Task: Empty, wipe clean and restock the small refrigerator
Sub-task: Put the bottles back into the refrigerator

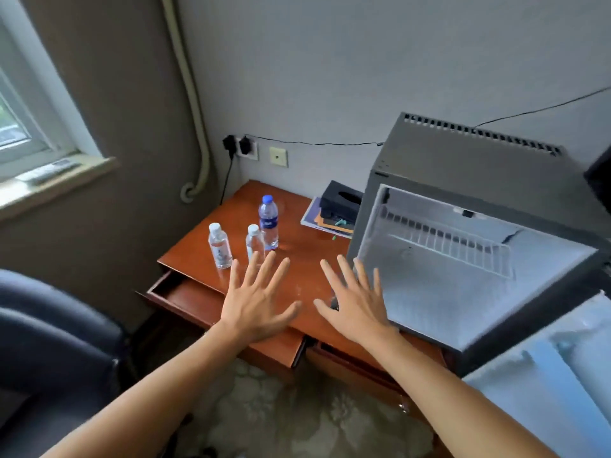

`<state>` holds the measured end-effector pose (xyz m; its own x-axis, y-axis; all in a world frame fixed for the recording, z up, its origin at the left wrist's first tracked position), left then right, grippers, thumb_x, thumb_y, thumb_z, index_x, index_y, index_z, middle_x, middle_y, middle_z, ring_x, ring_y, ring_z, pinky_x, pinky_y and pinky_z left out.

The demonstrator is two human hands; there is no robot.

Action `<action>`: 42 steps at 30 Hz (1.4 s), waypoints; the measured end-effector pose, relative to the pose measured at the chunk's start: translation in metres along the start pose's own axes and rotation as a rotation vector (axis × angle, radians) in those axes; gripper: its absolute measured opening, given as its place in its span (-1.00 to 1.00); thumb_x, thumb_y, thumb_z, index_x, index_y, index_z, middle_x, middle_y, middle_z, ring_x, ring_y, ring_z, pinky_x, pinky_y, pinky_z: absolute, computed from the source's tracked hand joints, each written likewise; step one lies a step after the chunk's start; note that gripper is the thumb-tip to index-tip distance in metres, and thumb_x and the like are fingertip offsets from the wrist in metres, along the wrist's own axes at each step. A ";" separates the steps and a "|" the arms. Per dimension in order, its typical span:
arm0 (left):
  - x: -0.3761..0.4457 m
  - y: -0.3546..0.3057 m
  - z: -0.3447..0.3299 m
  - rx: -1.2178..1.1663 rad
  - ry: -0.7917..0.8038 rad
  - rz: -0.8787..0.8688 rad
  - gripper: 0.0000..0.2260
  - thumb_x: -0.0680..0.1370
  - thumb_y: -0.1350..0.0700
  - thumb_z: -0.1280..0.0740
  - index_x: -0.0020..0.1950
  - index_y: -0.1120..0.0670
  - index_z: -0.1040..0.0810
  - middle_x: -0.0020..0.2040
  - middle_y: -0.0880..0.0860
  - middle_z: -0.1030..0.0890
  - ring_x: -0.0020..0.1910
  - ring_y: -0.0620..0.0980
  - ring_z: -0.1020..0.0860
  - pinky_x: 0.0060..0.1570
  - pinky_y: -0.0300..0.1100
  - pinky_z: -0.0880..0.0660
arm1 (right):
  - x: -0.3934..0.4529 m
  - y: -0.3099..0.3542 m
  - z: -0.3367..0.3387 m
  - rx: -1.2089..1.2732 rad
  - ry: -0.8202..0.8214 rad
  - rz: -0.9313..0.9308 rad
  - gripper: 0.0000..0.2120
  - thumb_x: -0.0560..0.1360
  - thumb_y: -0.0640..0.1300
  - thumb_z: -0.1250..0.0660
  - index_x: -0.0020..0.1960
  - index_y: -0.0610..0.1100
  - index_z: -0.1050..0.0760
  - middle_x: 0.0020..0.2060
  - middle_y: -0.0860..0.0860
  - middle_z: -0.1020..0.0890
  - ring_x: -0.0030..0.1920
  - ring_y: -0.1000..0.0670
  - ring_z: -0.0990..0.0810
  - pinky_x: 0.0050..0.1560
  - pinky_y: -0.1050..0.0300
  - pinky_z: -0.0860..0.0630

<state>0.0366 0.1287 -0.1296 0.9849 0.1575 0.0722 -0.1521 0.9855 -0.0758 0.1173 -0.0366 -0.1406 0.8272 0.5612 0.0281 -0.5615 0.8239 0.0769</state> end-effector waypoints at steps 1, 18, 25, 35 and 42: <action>-0.003 0.016 -0.003 0.002 0.007 0.045 -0.19 0.51 -0.52 0.11 0.66 -0.16 0.20 0.68 0.00 0.18 0.63 0.09 0.29 0.54 0.27 0.31 | 0.013 0.016 -0.008 0.011 0.015 0.040 -0.24 0.57 0.42 -0.01 0.62 0.23 0.28 0.66 0.02 0.13 0.64 -0.14 0.21 0.57 -0.35 0.21; 0.062 0.177 -0.053 -0.037 0.053 0.247 -0.21 0.53 -0.49 0.11 0.67 -0.15 0.20 0.67 0.02 0.21 0.62 0.13 0.31 0.52 0.30 0.35 | 0.256 0.190 -0.102 -0.035 0.153 0.244 -0.21 0.59 0.15 -0.27 0.65 0.14 0.13 0.65 -0.10 0.09 0.63 -0.25 0.07 0.53 -0.36 -0.06; 0.080 0.211 -0.076 -0.071 0.077 0.243 -0.17 0.51 -0.48 0.04 0.68 -0.12 0.15 0.68 0.05 0.14 0.64 0.15 0.25 0.53 0.30 0.33 | 0.305 0.200 -0.149 -0.186 0.212 0.170 -0.70 0.54 -0.09 -0.40 0.26 -0.05 -0.54 0.26 -0.07 -0.41 0.33 -0.34 -0.27 0.10 -0.13 -0.55; 0.100 0.186 -0.106 -0.128 0.187 0.091 -0.13 0.46 -0.41 -0.02 0.67 -0.11 0.22 0.69 0.04 0.08 0.66 0.13 0.17 0.57 0.26 0.19 | 0.251 0.160 -0.111 0.139 0.091 0.203 -0.80 0.54 -0.25 -0.34 0.14 -0.11 -0.60 0.22 -0.04 -0.49 0.25 -0.14 -0.38 0.02 -0.02 -0.50; 0.099 0.111 -0.131 -0.247 0.331 -0.101 -0.09 0.53 -0.36 -0.24 0.66 -0.10 0.22 0.69 -0.04 0.01 0.66 0.08 0.07 0.60 0.17 0.04 | 0.154 0.097 -0.049 0.318 -0.108 0.118 -0.87 0.43 -0.13 -0.55 -0.08 0.05 -0.66 0.15 0.21 -0.56 0.07 0.01 -0.39 -0.14 0.00 -0.56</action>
<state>0.1285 0.2452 -0.2608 0.9736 -0.0080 -0.2283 -0.0682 0.9437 -0.3238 0.1890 0.1332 -0.1781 0.7636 0.6256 0.1597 -0.6334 0.6780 0.3730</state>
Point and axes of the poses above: each hand's wrist, its own x-axis towards the middle knuckle, its own z-axis out of the back of the hand, y = z × x, the point moved 10 cm from there along x, towards the middle knuckle
